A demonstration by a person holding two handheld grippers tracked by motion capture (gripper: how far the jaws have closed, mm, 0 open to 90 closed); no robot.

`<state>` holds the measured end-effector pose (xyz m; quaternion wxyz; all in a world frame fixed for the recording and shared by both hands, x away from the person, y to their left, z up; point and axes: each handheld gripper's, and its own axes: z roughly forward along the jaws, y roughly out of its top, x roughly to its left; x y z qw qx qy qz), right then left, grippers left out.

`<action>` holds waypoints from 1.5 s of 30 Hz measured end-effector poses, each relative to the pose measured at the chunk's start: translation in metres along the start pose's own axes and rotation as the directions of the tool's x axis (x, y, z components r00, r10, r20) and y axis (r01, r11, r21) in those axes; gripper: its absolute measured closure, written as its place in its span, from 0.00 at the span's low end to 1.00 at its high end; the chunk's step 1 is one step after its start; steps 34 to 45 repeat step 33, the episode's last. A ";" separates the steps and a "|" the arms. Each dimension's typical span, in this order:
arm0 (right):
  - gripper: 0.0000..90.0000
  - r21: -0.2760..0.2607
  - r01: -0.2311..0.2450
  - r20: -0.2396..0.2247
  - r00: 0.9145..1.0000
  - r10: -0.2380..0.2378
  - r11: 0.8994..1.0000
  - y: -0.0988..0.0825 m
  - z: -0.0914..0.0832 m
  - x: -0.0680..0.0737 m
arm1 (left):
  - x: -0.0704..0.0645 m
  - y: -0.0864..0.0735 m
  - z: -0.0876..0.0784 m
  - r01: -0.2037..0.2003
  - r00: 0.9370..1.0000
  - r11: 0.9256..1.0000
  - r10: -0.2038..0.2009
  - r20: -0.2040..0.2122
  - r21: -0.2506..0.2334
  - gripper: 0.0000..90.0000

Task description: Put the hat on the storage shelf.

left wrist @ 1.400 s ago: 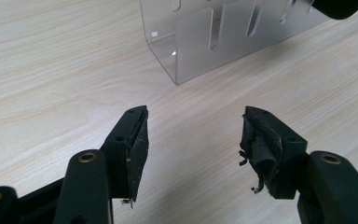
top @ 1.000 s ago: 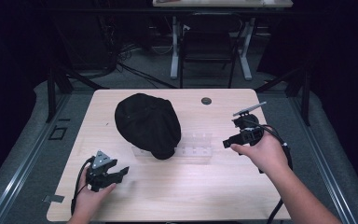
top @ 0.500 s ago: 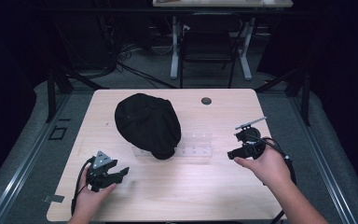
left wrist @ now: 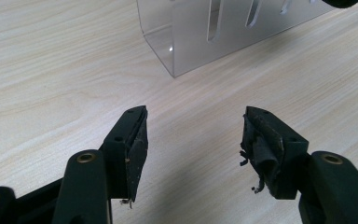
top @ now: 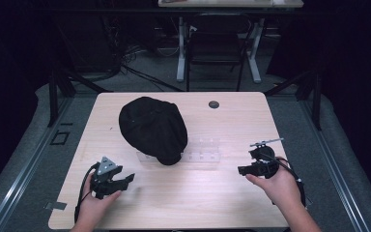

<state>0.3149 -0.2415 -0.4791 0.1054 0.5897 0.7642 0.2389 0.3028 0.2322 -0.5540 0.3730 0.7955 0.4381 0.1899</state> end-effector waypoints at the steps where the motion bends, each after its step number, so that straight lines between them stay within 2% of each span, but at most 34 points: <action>1: 0.47 -0.003 -0.003 -0.002 1.000 0.003 1.000 -0.003 0.002 -0.001 | 0.000 0.000 0.000 0.000 1.000 1.000 0.000 0.000 0.001 0.46; 13: 0.47 -0.094 -0.018 0.031 0.999 0.021 0.995 -0.036 0.022 -0.006 | 0.001 0.001 0.000 0.013 1.000 1.000 -0.013 0.010 -0.006 0.45; 17: 0.47 -0.114 -0.030 0.033 0.999 0.034 0.993 -0.042 0.026 -0.008 | 0.001 0.001 -0.001 0.012 1.000 1.000 -0.011 0.010 -0.008 0.45; 20: 0.47 -0.157 -0.056 0.019 0.998 0.059 0.986 -0.048 0.027 -0.009 | 0.001 0.001 -0.001 0.017 1.000 1.000 -0.017 0.012 -0.012 0.45; 24: 0.46 -0.213 -0.050 0.024 0.998 0.057 0.976 -0.055 0.031 -0.009 | 0.001 0.002 -0.003 0.034 0.999 0.999 -0.034 0.029 -0.029 0.44; 28: 0.46 -0.263 -0.042 0.038 0.998 0.054 0.964 -0.061 0.034 -0.008 | 0.002 0.007 -0.009 0.071 0.994 0.995 -0.065 0.084 -0.065 0.42; 30: 0.46 -0.274 -0.034 0.044 0.998 0.048 0.961 -0.064 0.037 -0.008 | 0.003 0.011 -0.013 0.103 0.988 0.990 -0.091 0.124 -0.096 0.41; 32: 0.46 -0.278 -0.022 0.055 0.998 0.039 0.960 -0.066 0.038 -0.009 | 0.004 0.017 -0.016 0.143 0.975 0.982 -0.118 0.187 -0.126 0.38; 33: 0.46 -0.286 -0.023 0.055 0.998 0.041 0.958 -0.066 0.038 -0.009 | 0.006 0.021 -0.019 0.165 0.965 0.977 -0.132 0.226 -0.135 0.36; 45: 0.46 -0.286 -0.023 0.055 0.998 0.041 0.958 -0.066 0.038 -0.009 | 0.006 0.021 -0.019 0.165 0.965 0.977 -0.132 0.226 -0.135 0.36</action>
